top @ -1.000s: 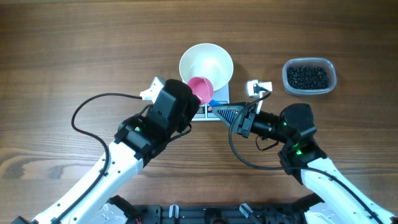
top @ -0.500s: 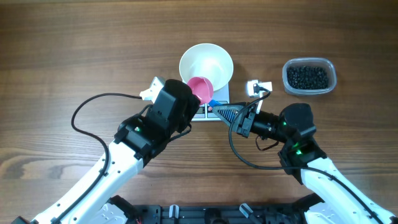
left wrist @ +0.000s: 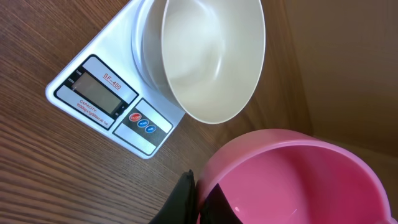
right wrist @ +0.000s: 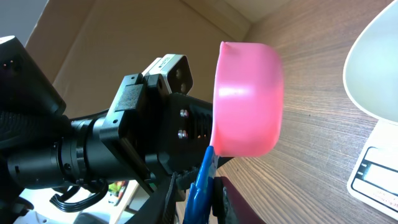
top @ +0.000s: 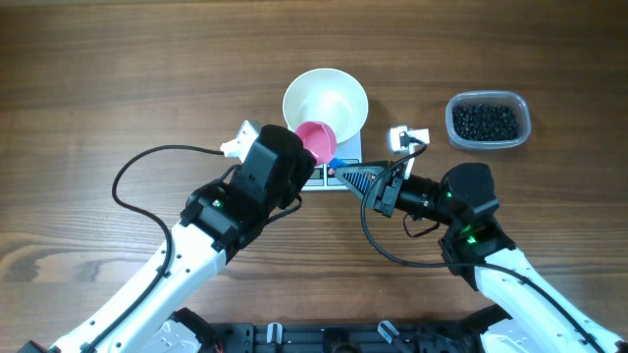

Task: Scoop item into bowl and weigh 150g on scale
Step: 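Close the right gripper on the blue handle and release the left gripper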

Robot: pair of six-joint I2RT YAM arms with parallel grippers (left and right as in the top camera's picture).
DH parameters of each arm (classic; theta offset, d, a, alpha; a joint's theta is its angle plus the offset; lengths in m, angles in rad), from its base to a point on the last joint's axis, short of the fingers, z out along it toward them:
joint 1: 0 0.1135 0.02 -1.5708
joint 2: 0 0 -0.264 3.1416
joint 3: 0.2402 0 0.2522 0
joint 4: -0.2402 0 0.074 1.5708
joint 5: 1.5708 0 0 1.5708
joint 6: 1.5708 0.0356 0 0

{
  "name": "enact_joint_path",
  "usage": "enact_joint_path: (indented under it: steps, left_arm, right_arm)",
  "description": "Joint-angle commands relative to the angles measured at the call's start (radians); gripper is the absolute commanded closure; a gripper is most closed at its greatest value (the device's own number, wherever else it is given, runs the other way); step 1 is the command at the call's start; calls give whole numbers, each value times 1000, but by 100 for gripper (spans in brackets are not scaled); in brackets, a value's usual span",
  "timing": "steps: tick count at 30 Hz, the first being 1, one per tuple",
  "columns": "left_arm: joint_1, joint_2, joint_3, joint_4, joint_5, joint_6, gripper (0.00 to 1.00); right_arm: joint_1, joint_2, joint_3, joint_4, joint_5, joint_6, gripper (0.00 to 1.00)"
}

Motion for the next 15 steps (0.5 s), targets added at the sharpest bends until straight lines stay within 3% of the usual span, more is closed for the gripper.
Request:
enact_joint_path:
  steps: [1, 11, 15]
  left_arm:
    - [-1, 8, 3, -12, -21, 34, 96]
    - [-1, 8, 3, -11, -22, 34, 96]
    - [-1, 8, 3, -11, -21, 34, 96]
  right_arm:
    - [5, -5, 18, 21, -5, -18, 81]
    - [5, -5, 18, 21, -13, -17, 83]
    - [5, -5, 18, 21, -13, -17, 95]
